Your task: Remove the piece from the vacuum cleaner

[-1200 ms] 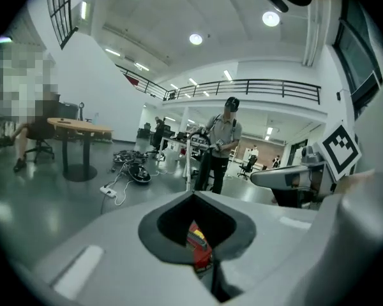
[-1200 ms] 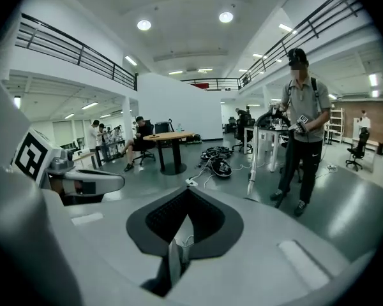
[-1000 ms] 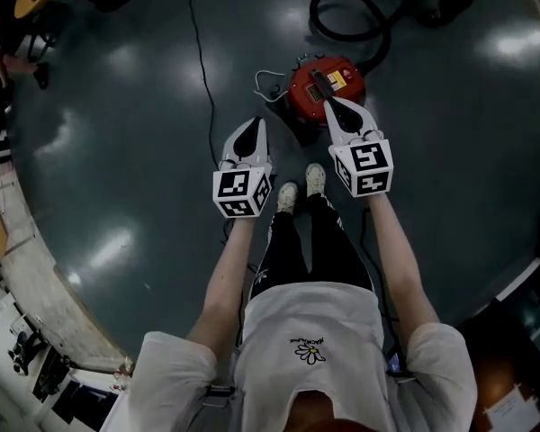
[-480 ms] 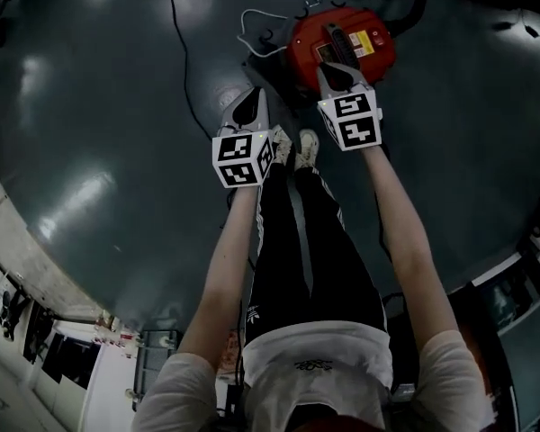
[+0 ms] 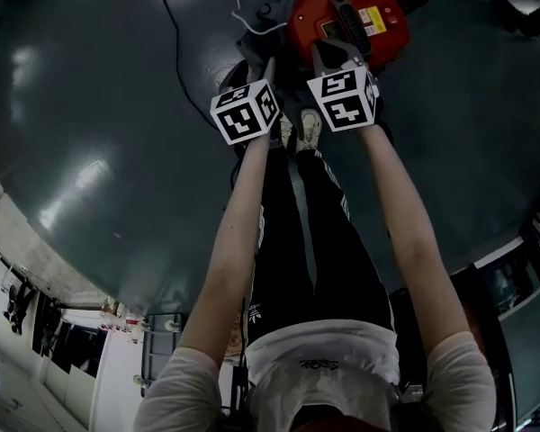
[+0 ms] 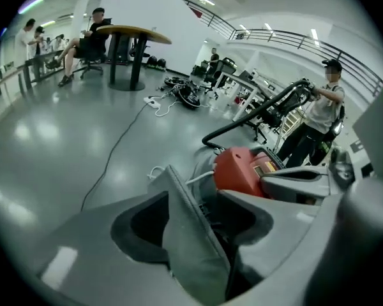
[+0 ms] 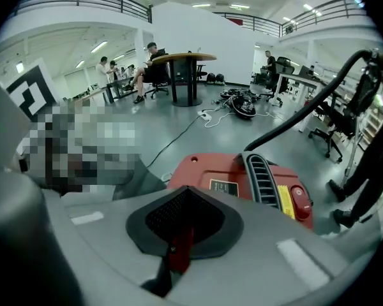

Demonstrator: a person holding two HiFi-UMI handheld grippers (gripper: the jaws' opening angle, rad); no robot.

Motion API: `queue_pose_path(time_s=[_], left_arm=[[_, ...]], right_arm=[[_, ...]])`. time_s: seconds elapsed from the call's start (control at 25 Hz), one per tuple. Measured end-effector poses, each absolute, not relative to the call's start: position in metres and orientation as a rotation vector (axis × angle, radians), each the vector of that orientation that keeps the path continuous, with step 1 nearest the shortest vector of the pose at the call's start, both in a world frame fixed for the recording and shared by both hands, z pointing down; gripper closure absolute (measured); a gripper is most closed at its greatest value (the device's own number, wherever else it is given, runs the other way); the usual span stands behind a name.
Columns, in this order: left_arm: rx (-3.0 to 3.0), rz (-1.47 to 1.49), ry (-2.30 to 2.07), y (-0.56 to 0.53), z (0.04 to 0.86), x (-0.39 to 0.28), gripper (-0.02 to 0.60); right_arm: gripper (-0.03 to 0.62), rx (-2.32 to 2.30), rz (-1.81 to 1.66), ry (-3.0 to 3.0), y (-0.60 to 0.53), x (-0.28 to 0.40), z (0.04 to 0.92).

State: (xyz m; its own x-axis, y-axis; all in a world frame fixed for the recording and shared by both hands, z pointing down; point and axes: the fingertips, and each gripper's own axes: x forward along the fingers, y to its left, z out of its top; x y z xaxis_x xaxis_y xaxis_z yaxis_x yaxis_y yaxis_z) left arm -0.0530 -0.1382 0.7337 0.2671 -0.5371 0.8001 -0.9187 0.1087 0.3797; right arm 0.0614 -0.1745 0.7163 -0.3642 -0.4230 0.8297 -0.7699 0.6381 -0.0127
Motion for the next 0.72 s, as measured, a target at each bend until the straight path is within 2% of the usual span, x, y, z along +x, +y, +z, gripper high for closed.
queue_pose_path(time_s=[0.32, 0.44, 0.52, 0.6, 0.72], left_arm=[[1.511, 0.569, -1.357, -0.143, 0.754, -0.044, 0.352], [1.507, 0.602, -1.332, -0.138, 0.760, -0.043, 0.397], [1.526, 0.638, -1.319, -0.136, 0.762, -0.042, 0.482], [1.540, 0.651, -1.315, -0.134, 0.762, -0.041, 0.527], [1.540, 0.633, -1.319, -0.133, 0.761, -0.040, 0.548]], right_arm=[[0.568, 0.927, 0.550, -2.047, -0.173, 0.061, 0.716], [0.568, 0.942, 0.553, -2.060, -0.174, 0.061, 0.715], [0.568, 0.954, 0.553, -2.066, -0.174, 0.062, 0.715], [0.568, 0.963, 0.551, -2.071, -0.174, 0.062, 0.714], [0.568, 0.968, 0.548, -2.077, -0.174, 0.062, 0.713]])
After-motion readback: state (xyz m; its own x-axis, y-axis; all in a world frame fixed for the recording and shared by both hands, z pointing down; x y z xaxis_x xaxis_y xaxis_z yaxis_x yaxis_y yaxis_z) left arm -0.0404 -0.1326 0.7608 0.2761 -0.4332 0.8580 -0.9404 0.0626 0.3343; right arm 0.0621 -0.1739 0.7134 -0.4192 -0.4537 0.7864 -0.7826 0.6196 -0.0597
